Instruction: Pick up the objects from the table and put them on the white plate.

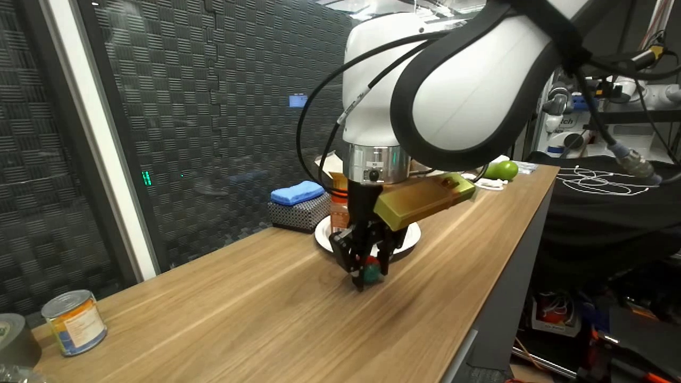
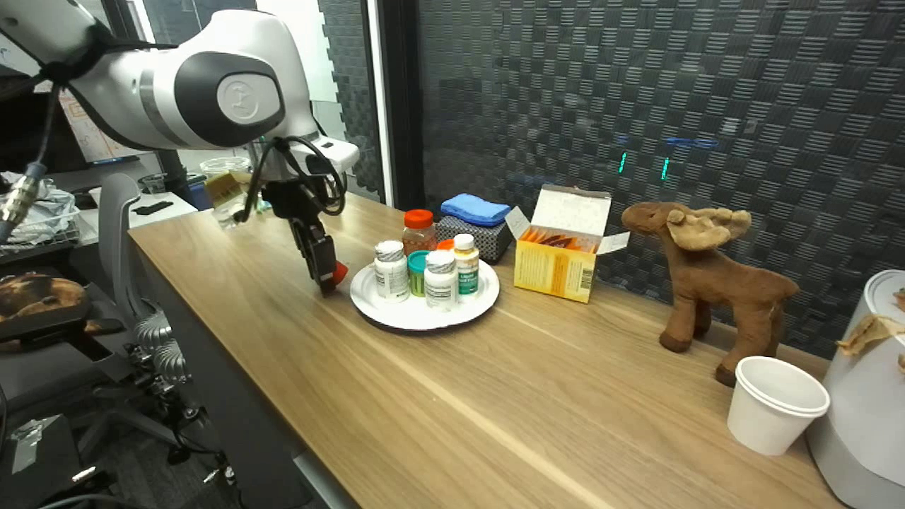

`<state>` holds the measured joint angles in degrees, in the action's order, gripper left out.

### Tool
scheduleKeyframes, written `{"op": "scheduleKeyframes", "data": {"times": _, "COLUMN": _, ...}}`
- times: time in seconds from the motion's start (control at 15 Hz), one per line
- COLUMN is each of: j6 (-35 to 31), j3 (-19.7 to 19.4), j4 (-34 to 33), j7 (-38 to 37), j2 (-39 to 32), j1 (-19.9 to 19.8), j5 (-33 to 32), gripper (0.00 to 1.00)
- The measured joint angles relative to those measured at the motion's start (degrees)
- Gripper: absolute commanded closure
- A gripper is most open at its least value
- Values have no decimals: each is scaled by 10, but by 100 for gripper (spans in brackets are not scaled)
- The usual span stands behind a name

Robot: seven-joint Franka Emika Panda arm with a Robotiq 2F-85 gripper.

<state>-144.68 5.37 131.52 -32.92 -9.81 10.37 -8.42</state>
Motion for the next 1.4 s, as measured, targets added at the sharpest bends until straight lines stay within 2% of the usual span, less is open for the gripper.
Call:
{"op": "scheduleKeyframes", "data": {"times": 0.33, "j6": 30, "j3": 0, "j4": 9, "j7": -65, "j2": 28, "j1": 16, "j5": -57, "gripper": 75}}
{"op": "scheduleKeyframes", "data": {"times": 0.8, "j6": 87, "j3": 7, "j4": 48, "j7": -152, "j2": 89, "j1": 19, "j5": -90, "gripper": 75}}
{"op": "scheduleKeyframes", "data": {"times": 1.4, "j6": 70, "j3": -19, "j4": 69, "j7": -175, "j2": 114, "j1": -59, "j5": -132, "gripper": 75}}
